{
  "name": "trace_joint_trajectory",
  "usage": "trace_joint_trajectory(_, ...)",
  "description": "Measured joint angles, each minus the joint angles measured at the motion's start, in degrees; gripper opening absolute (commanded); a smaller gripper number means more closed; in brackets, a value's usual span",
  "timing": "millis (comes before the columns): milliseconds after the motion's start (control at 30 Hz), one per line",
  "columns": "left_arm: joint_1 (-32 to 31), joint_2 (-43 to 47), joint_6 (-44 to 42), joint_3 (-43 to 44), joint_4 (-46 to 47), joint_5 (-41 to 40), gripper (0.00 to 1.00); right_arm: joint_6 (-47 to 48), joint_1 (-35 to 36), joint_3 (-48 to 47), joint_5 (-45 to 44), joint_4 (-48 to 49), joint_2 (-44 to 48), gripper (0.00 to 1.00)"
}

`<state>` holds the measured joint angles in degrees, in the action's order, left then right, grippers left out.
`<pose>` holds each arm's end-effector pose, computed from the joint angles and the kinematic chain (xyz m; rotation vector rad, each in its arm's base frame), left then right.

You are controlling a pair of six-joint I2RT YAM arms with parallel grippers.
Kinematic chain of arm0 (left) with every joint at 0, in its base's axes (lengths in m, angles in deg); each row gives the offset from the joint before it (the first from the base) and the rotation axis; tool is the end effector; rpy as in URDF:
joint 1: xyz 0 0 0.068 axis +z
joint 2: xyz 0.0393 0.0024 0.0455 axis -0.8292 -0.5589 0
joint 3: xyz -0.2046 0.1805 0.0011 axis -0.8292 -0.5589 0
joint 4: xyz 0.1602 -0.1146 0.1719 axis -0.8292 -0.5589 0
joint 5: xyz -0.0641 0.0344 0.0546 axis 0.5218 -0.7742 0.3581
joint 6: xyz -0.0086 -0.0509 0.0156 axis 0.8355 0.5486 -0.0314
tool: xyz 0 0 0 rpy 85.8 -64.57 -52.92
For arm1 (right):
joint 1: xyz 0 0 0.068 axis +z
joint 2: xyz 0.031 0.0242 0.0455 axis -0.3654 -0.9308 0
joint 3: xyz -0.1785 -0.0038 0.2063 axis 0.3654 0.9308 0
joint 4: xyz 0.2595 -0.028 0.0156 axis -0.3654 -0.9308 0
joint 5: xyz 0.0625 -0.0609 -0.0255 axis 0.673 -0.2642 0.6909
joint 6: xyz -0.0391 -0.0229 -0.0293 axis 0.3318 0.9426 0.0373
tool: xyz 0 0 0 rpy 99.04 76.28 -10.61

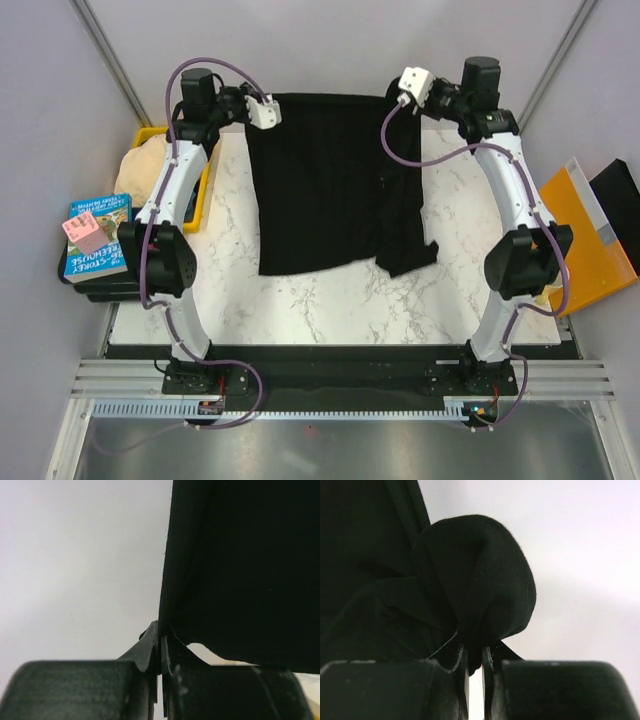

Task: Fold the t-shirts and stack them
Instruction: Flatten out the tshirt

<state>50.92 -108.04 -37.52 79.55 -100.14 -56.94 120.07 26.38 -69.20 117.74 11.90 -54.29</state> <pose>0.4432 -0.0580 0.3956 1.5118 1.0728 0.4198 0.4262 0.0551 0.4127 -1.2854 1.3508 -0.1555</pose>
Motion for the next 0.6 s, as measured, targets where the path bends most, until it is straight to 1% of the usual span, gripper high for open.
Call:
trace_joint_trajectory(67,0.0,-2.6,-0.2,2.8,2.9,-2.3,0.02,-0.2,0.1,-6.9,0.3,0.3,-3.9,0.17)
trace_joint_trajectory(100,0.0,-3.8,-0.3,4.9,4.8,-3.5,0.02,-0.2,0.1,-10.7,0.6,0.6,-5.1,0.21)
trace_joint_trajectory(167,0.0,-4.6,-0.3,8.1,8.7,-5.3,0.02,-0.2,0.0,-16.5,1.4,1.5,-5.8,0.24)
trace_joint_trajectory(200,0.0,-4.6,-0.3,9.4,11.3,-6.0,0.02,0.1,0.0,-18.7,2.1,2.2,-5.3,0.27)
trace_joint_trajectory(300,0.3,-2.6,-0.3,11.3,18.8,-8.3,0.02,1.5,-0.2,-20.3,3.6,4.3,-1.2,0.31)
trace_joint_trajectory(367,1.3,0.2,-0.2,10.8,21.9,-10.9,0.02,2.5,-1.6,-19.3,3.3,4.6,3.1,0.31)
trace_joint_trajectory(400,2.6,2.1,-0.1,9.4,23.6,-12.3,0.02,3.1,-3.1,-17.8,2.9,4.9,5.5,0.31)
trace_joint_trajectory(500,6.6,9.3,-0.2,1.3,27.2,-14.8,0.02,4.4,-6.9,-10.9,2.4,4.4,12.6,0.31)
trace_joint_trajectory(533,8.1,12.8,-0.4,-4.3,29.2,-15.5,0.02,5.0,-7.5,-6.2,2.4,3.8,15.6,0.31)
trace_joint_trajectory(600,9.2,17.6,-1.2,-13.0,30.7,-15.3,0.02,6.1,-7.2,0.3,3.0,1.8,18.4,0.31)
